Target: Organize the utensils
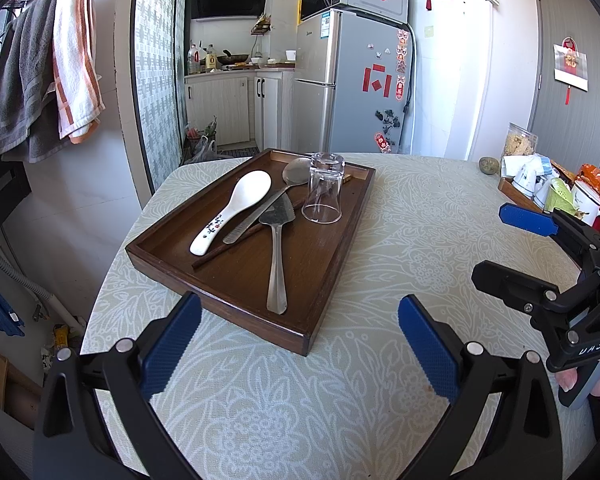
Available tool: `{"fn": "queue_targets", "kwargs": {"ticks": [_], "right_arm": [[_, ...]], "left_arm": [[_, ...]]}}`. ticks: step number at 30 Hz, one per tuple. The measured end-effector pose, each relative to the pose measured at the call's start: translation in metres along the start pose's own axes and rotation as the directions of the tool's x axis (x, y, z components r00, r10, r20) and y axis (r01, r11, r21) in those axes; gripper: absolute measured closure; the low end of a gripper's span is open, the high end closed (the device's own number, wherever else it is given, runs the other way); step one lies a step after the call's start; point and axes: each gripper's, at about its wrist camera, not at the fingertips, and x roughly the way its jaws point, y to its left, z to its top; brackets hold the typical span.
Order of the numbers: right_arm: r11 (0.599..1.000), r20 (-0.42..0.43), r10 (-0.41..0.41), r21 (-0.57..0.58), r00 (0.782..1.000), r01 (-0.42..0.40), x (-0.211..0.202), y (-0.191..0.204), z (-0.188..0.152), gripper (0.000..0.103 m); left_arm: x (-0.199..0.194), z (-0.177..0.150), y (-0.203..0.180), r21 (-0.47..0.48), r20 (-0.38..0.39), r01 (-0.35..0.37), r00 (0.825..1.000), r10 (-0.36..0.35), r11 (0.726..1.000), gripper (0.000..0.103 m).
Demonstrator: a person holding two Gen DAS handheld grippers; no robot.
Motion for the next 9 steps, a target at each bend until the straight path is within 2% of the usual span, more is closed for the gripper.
{"fn": "queue_targets", "kwargs": {"ticks": [9], "right_arm": [[1.0, 0.0, 0.0, 0.0, 1.0, 0.0, -0.0003, 0.0001, -0.0007, 0.003]], "left_arm": [[0.0006, -0.0011, -0.0016, 0.005, -0.002, 0.001, 1.0, -0.001, 1.0, 0.003]]}}
